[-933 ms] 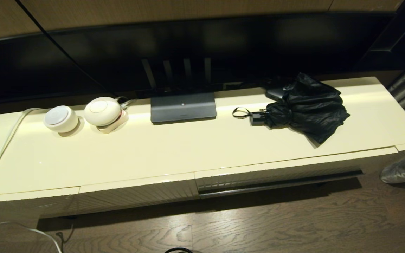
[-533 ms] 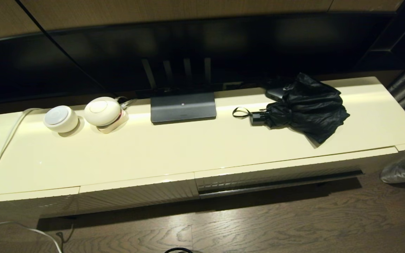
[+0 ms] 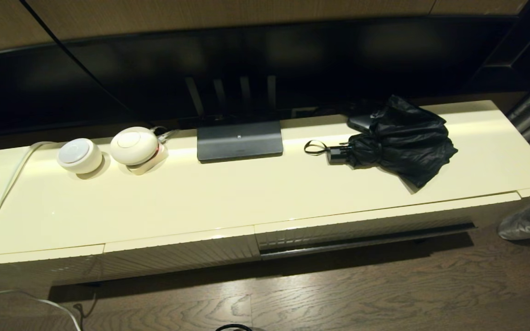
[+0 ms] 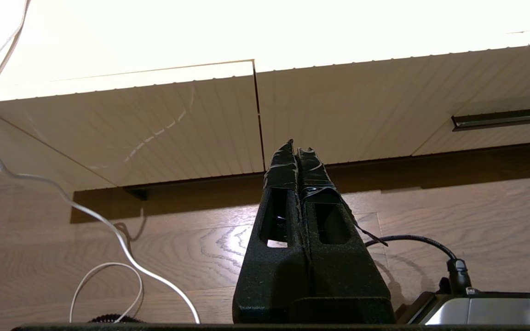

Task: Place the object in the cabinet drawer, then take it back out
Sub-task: Open the drawer

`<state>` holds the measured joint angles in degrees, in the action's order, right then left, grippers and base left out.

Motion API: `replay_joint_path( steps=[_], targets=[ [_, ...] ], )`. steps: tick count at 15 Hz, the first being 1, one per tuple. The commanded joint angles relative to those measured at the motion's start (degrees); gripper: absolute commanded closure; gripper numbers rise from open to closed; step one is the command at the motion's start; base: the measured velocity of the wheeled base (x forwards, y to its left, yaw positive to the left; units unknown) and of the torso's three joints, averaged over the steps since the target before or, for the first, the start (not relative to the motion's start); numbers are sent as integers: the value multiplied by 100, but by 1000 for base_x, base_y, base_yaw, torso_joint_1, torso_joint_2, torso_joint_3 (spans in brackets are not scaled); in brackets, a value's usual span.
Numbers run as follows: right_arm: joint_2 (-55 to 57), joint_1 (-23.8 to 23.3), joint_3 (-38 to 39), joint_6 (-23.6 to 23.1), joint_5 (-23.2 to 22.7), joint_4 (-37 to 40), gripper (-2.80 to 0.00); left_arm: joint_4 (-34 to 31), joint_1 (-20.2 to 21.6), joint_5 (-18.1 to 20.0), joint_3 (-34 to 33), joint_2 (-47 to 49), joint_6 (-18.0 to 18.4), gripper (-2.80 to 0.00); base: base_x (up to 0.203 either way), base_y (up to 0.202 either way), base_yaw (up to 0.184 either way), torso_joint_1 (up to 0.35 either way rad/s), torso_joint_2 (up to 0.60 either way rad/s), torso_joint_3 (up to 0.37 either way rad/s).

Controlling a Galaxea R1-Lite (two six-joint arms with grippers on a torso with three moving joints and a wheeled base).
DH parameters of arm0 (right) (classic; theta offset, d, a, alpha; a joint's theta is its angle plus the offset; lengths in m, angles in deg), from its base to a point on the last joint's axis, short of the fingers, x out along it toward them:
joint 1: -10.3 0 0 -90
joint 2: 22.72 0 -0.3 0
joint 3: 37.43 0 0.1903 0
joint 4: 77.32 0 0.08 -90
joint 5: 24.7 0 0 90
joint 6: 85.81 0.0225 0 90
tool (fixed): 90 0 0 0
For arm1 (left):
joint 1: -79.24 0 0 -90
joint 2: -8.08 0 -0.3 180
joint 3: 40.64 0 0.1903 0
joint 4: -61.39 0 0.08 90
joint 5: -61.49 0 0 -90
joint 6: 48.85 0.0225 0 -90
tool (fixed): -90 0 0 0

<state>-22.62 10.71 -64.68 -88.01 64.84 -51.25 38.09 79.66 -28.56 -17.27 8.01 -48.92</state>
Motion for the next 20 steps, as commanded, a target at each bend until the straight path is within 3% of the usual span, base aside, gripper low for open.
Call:
replay_joint_path(
  steps=[1, 4, 6, 9, 11, 17, 20],
  targets=[
    [272, 2, -840, -16, -68, 513, 0, 1, 1, -4, -18, -1, -1, 0, 0, 0, 0, 0, 0, 0],
    [1352, 21, -1837, -103, -314, 980, 0, 1, 1, -4, -18, -1, -1, 0, 0, 0, 0, 0, 0, 0],
    [2042, 44, -2523, -605, -701, 1082, 0, -5, 1, -4, -18, 7, -1, 0, 0, 0, 0, 0, 0, 0],
    [2848, 59, -3064, -1971, -1359, 1149, 0, 0, 1, -4, -18, -1, -1, 0, 0, 0, 0, 0, 0, 0],
    [3344, 65, -3140, -2979, -1553, 1227, 0, -7, 1, -4, -18, 7, -1, 0, 0, 0, 0, 0, 0, 0],
    [5269, 187, -3709, -5418, -1528, 1486, 0, 1, 1, -4, -18, -1, -1, 0, 0, 0, 0, 0, 0, 0],
    [5804, 833, -4009, -6430, -1080, 1790, 0, -4, 1, -4, -18, 1, -1, 0, 0, 0, 0, 0, 0, 0]
  ],
)
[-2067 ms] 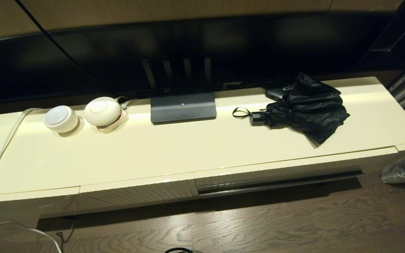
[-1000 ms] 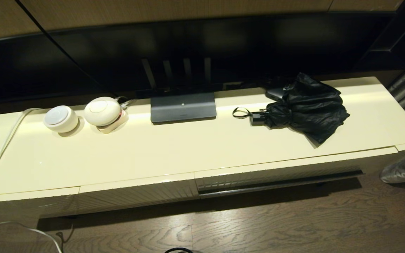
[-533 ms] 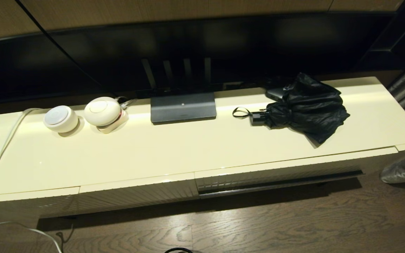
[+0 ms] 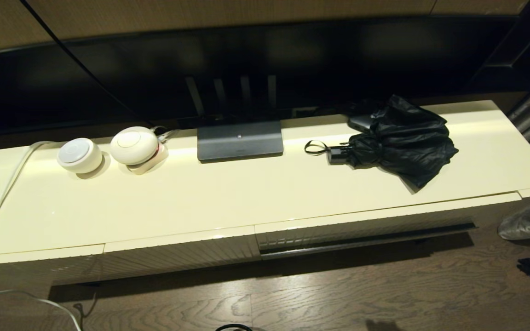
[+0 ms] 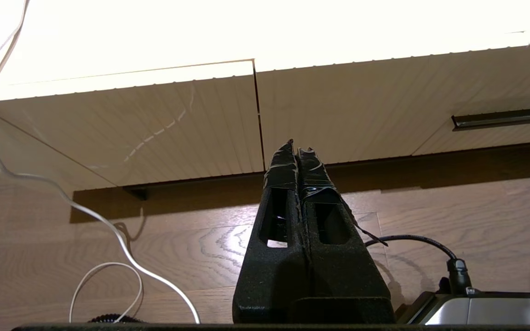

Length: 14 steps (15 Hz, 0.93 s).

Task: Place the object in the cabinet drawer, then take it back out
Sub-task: Open the drawer

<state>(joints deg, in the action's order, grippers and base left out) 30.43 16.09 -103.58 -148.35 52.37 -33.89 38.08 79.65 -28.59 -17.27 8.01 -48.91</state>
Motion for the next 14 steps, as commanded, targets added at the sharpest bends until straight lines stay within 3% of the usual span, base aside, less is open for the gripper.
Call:
replay_joint_path(
  steps=[1, 7, 8, 11, 14],
  targets=[
    [563, 595, -127, -474, 378, 70, 0, -6, 2, -1, -18, -1, -3, 0, 0, 0, 0, 0, 0, 0],
    [712, 2536, 153, -558, 2078, 132, 0, 3, 2, -1, -18, 7, -3, 0, 0, 0, 0, 0, 0, 0],
    [726, 2663, 274, -557, 2283, 127, 0, 3, 2, -1, -18, 7, -3, 0, 0, 0, 0, 0, 0, 0],
    [1135, 2716, 552, -529, 2343, -132, 0, 3, 2, -1, -18, 7, -3, 0, 0, 0, 0, 0, 0, 0],
    [1647, 2716, 728, -454, 2343, -915, 0, 2, 2, -1, -18, -1, -3, 0, 0, 0, 0, 0, 0, 0]
  ],
)
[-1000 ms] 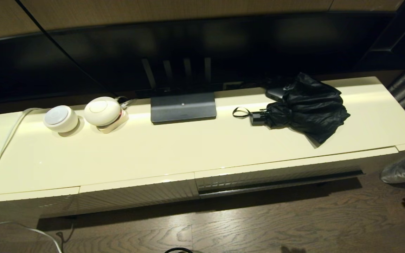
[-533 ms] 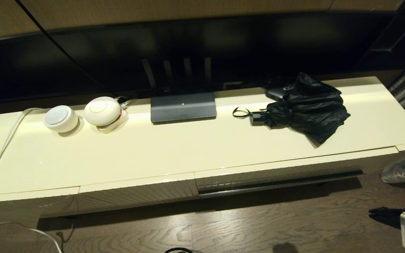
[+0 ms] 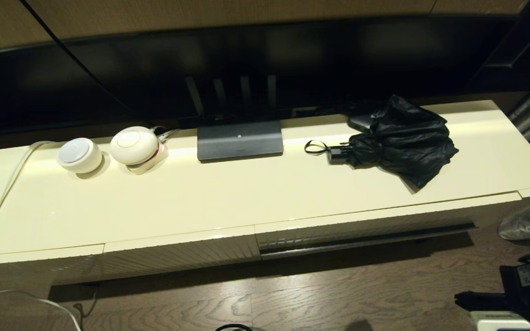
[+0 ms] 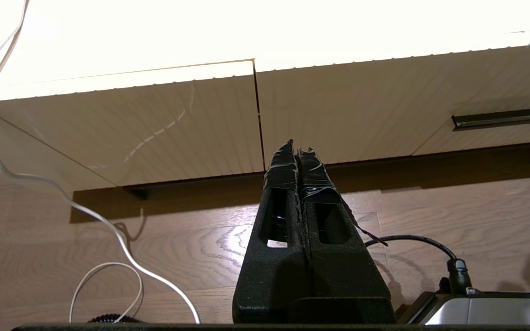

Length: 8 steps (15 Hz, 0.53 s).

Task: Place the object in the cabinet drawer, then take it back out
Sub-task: Open the drawer

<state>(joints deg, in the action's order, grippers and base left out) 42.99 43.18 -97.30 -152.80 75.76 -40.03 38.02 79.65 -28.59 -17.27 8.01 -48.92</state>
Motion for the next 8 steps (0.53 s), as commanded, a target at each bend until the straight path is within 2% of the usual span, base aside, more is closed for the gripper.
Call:
replay_joint_path(
  steps=[1, 4, 8],
  targets=[
    [656, 8, 177, 65, -3, -644, 0, 0, 2, -1, -18, -1, -1, 0, 0, 0, 0, 0, 0, 0],
    [1125, 42, 411, 158, -17, -1429, 0, 9, 2, -1, -18, -1, -1, 0, 0, 0, 0, 0, 0, 0],
    [1409, 131, 662, 143, 0, -1910, 0, 9, 2, -1, -18, 7, -1, 0, 0, 0, 0, 0, 0, 0]
  ],
)
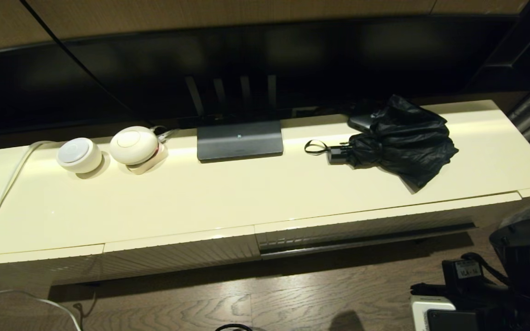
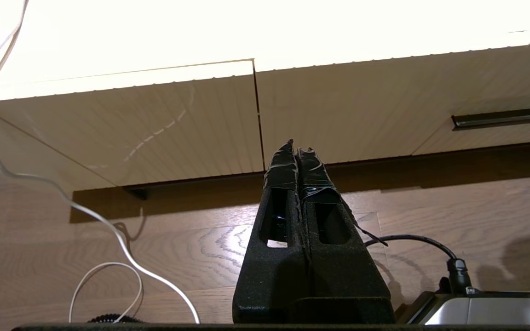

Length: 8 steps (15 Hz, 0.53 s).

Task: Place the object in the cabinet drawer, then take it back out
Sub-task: Open the drawer

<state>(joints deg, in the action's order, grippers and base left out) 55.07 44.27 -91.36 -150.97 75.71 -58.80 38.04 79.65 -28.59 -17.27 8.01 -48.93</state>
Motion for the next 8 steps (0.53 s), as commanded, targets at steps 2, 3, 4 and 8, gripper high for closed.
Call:
replay_joint_path(
  steps=[2, 3, 4, 8],
  targets=[
    [470, 17, 206, -47, 17, -260, 0, 6, 2, -1, -18, 7, -1, 0, 0, 0, 0, 0, 0, 0],
    [658, 15, 276, -49, 20, -444, 0, 6, 2, -1, -18, -1, -1, 0, 0, 0, 0, 0, 0, 0],
    [834, 13, 325, -49, 22, -645, 0, -2, 2, -1, -18, 7, -1, 0, 0, 0, 0, 0, 0, 0],
    [1542, 13, 565, -91, 39, -1562, 0, 6, 2, -1, -18, -1, -1, 0, 0, 0, 0, 0, 0, 0]
  ],
)
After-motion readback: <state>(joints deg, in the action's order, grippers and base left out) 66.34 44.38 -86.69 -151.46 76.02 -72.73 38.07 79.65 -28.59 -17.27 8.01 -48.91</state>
